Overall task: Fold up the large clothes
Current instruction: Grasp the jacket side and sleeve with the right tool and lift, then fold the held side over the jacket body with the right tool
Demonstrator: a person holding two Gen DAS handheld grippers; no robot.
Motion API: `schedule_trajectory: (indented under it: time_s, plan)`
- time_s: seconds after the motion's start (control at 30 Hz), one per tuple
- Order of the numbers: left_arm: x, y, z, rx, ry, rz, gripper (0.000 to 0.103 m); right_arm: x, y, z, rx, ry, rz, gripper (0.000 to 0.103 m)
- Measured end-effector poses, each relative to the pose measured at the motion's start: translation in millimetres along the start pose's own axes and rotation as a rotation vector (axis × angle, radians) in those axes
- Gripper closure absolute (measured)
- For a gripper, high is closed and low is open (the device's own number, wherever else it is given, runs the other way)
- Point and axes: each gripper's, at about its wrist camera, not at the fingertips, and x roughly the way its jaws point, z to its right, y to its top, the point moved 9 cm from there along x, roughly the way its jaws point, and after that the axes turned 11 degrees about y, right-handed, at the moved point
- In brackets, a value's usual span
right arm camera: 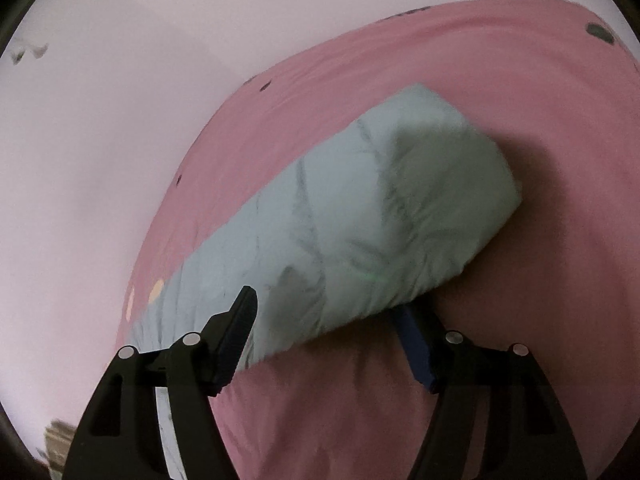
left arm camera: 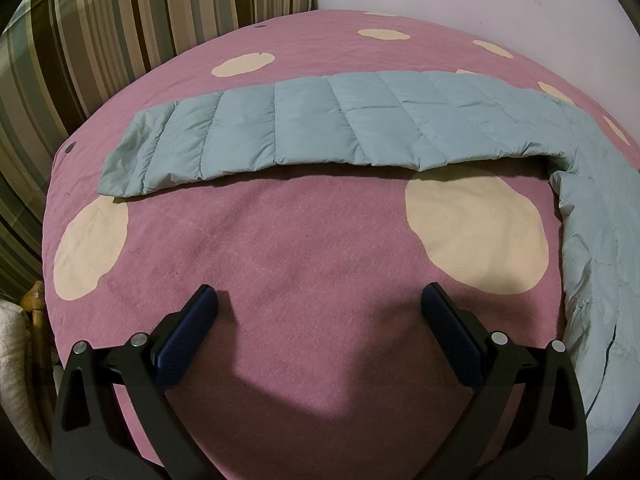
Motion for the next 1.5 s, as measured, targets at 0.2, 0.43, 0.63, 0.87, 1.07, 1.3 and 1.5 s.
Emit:
schedule_trajectory:
  time_s: [0.2,0.43,0.63,0.87,1.07,1.3,1.5]
  plan:
    - [1.6,0.2,-0.3,-0.001,-0.001,-0.001,0.002,-0.9,20.4,9.6,0.031,-0.014,0.071,0.036]
    - [1.7,0.4,-1.0,0.0,0.001,0.0,0.002,6.4,42.0,15.4,0.023,-0.098,0.126,0.081]
    - [3.3,1.1,-1.6,-0.001,-0.001,-0.001,0.002,13.5,54.3,-38.5,-0.131,-0.079,0.131,0.097]
    - [2.4,0.3,-0.4,0.0,0.001,0.0,0.002,30.7,-5.9,-189.2,-0.517,0.035,0.051,0.097]
    - [2.7,0.4,-1.0,-0.001,0.0,-0.001,0.002,74.4,-108.0,-294.8,-0.761,0.148,-0.096,0.097]
    - [3.0,0.5,-1.3,-0.001,0.0,-0.001,0.002,108.2,-224.1,-342.8,-0.947,0.196,-0.256,0.097]
    - [3.5,0.1,-0.7,-0.002,-0.002,-0.002,0.002,108.6,-292.0,-351.2,-1.033,0.23,-0.353,0.097]
